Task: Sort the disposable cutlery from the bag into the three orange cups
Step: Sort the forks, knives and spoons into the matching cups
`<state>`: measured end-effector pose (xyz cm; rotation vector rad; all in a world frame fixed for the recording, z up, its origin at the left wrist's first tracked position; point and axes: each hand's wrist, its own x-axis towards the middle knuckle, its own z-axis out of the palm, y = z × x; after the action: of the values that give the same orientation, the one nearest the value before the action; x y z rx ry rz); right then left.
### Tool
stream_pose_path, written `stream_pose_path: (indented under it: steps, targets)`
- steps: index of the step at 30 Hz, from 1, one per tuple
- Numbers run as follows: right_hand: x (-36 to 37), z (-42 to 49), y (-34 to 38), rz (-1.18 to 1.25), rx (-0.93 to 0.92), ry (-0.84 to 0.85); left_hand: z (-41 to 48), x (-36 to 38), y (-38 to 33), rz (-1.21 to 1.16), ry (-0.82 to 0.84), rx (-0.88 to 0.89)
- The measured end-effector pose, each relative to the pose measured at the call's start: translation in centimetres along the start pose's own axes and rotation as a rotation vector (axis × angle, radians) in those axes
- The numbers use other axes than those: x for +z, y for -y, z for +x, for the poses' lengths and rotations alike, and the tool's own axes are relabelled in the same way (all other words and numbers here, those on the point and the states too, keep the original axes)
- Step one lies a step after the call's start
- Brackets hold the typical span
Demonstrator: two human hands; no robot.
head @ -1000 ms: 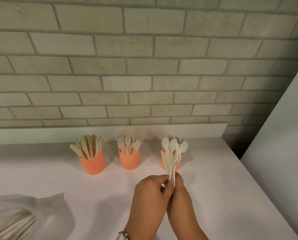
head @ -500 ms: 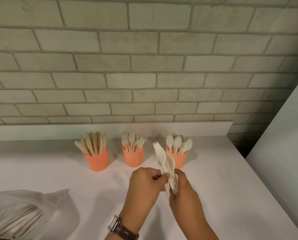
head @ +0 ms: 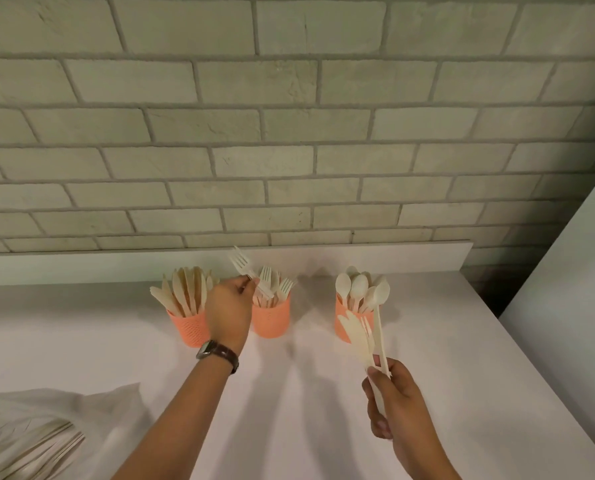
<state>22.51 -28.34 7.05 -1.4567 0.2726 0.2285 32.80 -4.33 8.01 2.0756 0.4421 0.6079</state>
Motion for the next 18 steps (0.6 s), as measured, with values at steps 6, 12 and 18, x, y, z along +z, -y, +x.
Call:
stream_pose_path:
  steps: [6,12,18]
  targets:
    - [-0.4,0.6,0.2,0.095,-0.059,0.021,1.2,3.1,2.5,0.406,0.330,-0.019]
    - [0.1,0.3,0.6,0.082,-0.130,0.029,0.2,3.4,3.1,0.117,0.290,-0.082]
    - [0.3,-0.2,0.9,0.210,-0.071,0.042,-5.4,0.9,0.0,-0.081,0.131,-0.036]
